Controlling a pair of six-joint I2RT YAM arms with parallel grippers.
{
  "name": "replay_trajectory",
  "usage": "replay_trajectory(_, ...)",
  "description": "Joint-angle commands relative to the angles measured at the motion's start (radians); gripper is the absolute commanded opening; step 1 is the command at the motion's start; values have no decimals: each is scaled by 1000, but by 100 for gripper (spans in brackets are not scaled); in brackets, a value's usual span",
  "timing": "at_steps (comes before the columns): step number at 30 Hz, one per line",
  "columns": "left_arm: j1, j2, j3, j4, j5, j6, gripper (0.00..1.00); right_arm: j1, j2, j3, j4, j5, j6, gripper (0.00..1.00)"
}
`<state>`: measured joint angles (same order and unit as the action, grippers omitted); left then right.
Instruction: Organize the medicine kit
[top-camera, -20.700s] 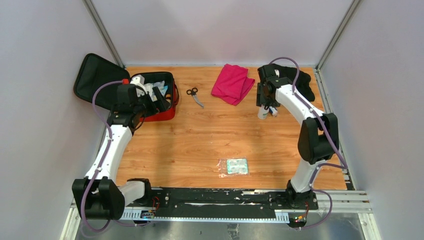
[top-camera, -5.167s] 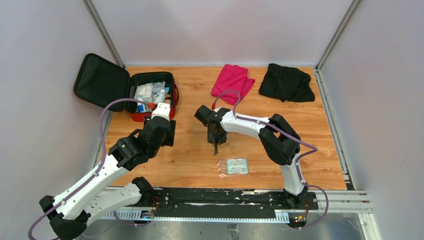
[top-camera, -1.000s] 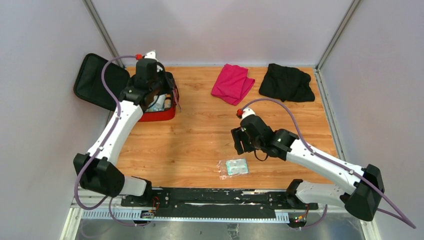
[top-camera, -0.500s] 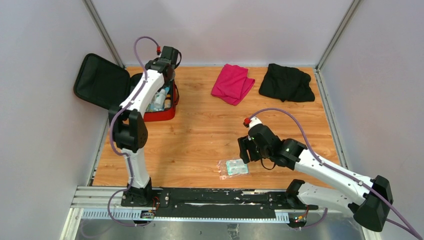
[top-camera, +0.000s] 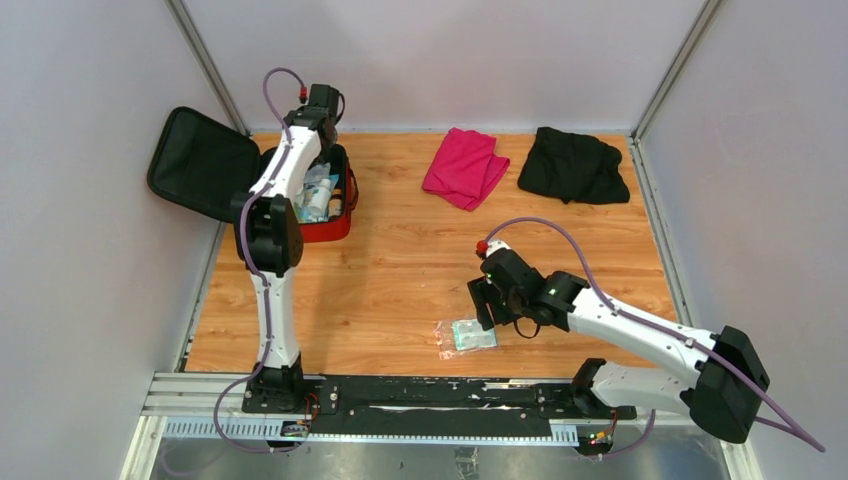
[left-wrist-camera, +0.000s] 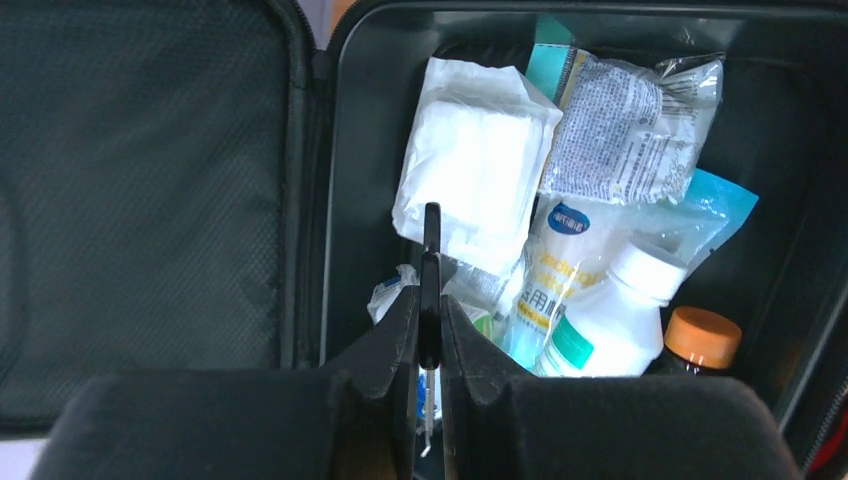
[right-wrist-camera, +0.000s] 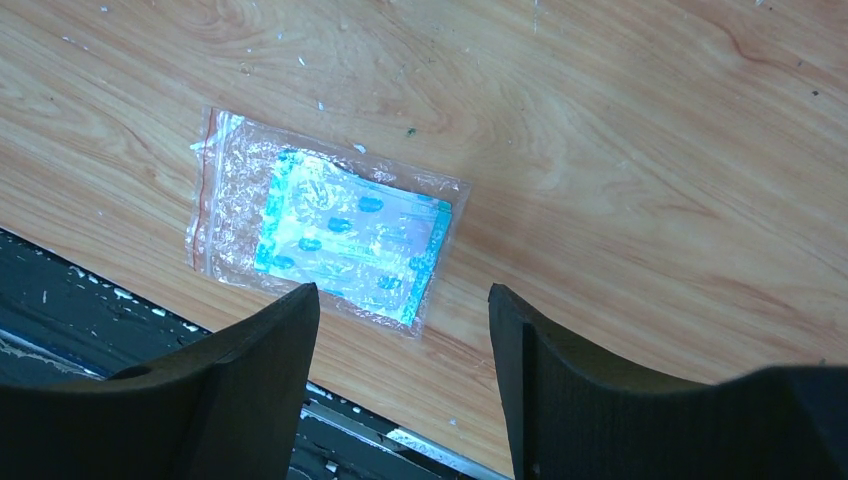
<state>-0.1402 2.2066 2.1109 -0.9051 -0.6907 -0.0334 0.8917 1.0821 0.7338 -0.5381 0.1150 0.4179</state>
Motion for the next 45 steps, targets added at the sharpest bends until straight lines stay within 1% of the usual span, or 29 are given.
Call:
replay_trajectory(1,19,23,14,34,119,-9,20,-9,20,25,1,-15,-14,67)
replay_trajectory(2,19,19,1,46,120,-9,27,-9,15,27,1,-14,-14,68)
replay_trajectory(3,19,9,-16,63,122,-10,37,-11,6,27,1,-14,-12,68)
replay_trajectory(5,19,-13,-53,90,136,-12,45,-9,-11,25,1,-10,-10,68)
replay_trajectory(8,19,-59,-109,121,201,-33,58,-8,-39,20,-4,-5,-3,68)
replay_trajectory(10,19,-102,-159,140,271,-54,62,-10,-51,18,-10,-8,4,68)
replay_trajectory(12,18,-150,-222,162,358,-80,62,-9,-62,14,-15,-11,18,68)
replay_trajectory(13,16,-177,-279,187,400,-99,63,-10,-68,11,-16,-11,26,68)
replay_trajectory(16,12,-259,-402,257,469,-148,63,-9,-85,6,-17,-26,45,68)
replay_trajectory(18,11,-306,-483,313,550,-176,62,-9,-98,3,-20,-33,55,67)
replay_trajectory(19,9,-329,-536,339,578,-185,62,-8,-105,0,-21,-36,59,67)
replay_trajectory(21,-1,-361,-588,364,600,-197,62,-7,-121,-3,-27,-38,65,67)
replay_trajectory(24,-20,-370,-618,347,576,-197,61,-7,-146,-6,-39,-36,75,67)
replay_trajectory(27,-30,-367,-641,323,517,-206,58,-7,-176,-13,-47,-33,86,67)
replay_trajectory(30,-30,-354,-646,299,466,-220,55,-9,-201,-22,-57,-34,94,66)
replay_trajectory(32,-30,-346,-647,288,457,-230,53,-8,-215,-28,-64,-35,100,66)
replay_trajectory(36,-49,-338,-666,297,507,-236,51,-9,-243,-41,-69,-32,105,66)
replay_trajectory(41,-120,-364,-710,348,570,-221,50,-8,-250,-48,-71,-34,111,66)
replay_trajectory(45,-169,-394,-768,405,636,-248,49,-7,-245,-48,-70,-38,114,66)
